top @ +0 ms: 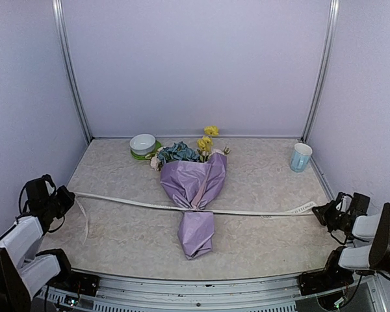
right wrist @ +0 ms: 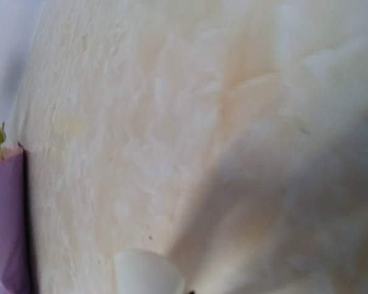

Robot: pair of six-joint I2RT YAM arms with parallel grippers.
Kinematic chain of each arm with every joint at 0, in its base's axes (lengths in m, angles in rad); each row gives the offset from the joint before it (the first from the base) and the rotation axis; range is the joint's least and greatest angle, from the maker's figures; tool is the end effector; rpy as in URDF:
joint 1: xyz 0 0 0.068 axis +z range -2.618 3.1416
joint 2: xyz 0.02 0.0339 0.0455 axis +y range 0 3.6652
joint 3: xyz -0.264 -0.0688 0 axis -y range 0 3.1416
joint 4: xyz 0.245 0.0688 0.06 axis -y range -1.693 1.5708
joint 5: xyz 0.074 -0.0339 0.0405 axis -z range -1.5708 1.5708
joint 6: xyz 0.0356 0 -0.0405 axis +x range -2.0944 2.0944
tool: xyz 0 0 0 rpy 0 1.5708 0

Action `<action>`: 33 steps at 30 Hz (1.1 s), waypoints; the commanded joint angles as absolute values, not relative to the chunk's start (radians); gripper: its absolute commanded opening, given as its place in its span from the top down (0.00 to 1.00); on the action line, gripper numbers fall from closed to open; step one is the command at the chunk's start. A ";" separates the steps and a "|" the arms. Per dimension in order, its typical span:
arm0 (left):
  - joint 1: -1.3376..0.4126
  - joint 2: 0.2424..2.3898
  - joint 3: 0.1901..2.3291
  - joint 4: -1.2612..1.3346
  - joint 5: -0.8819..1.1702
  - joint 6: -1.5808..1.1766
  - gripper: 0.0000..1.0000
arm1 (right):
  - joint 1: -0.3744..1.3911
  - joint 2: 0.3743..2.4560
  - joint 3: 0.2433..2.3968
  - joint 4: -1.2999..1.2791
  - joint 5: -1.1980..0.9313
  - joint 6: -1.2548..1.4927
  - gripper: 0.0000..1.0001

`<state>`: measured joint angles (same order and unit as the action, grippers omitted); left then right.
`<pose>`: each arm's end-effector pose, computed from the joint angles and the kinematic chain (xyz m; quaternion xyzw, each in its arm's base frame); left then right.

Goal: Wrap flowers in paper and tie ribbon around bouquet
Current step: Tie the ribbon around the folded bouquet.

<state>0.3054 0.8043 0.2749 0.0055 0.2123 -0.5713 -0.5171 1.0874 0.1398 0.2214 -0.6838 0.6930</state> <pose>0.1671 0.0448 0.1773 -0.3176 0.8023 -0.1568 0.4805 0.1545 -0.0620 0.1159 0.3758 0.7850 0.3386 0.3578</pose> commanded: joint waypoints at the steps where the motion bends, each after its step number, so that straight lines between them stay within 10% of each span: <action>1: 0.442 0.786 0.242 0.055 0.154 -0.574 1.00 | -0.640 1.086 0.127 0.290 -0.608 0.660 1.00; 33: 0.562 0.762 0.235 0.021 0.117 -0.585 1.00 | -0.923 1.149 0.167 0.223 -0.703 0.505 1.00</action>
<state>0.4767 0.7750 0.2188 -0.1070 0.3901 -0.5720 -0.8406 1.1622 0.1207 0.0612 -0.8879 0.5354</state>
